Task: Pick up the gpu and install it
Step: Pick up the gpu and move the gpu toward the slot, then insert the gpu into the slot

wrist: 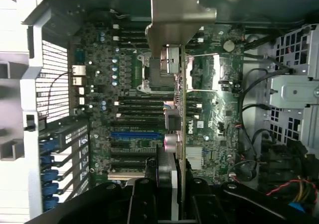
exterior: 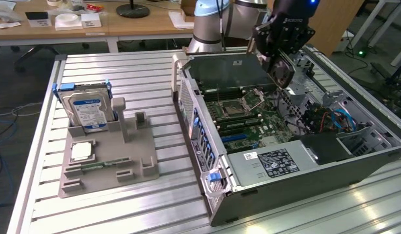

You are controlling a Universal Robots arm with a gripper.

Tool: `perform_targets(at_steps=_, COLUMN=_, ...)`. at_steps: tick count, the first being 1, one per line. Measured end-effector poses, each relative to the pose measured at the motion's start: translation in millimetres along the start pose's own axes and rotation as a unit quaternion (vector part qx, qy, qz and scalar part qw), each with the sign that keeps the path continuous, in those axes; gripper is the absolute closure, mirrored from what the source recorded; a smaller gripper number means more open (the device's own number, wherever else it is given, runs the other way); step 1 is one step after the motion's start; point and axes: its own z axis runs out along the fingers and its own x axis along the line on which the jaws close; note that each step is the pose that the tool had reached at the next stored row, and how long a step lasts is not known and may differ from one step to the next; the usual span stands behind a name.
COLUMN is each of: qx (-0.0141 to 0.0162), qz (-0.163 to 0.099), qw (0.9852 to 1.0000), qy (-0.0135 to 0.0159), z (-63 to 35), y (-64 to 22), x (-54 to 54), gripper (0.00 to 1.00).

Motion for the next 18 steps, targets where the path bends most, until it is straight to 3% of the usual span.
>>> perform_targets(at_steps=6, qx=0.0, qz=0.0, qw=1.0, qy=0.0, z=0.0, y=0.1, x=-17.3, gripper=0.72)
perform_targets(at_steps=18, qx=0.0, qz=0.0, qw=1.0, qy=0.0, z=0.0, y=0.1, x=-17.9, gripper=0.72)
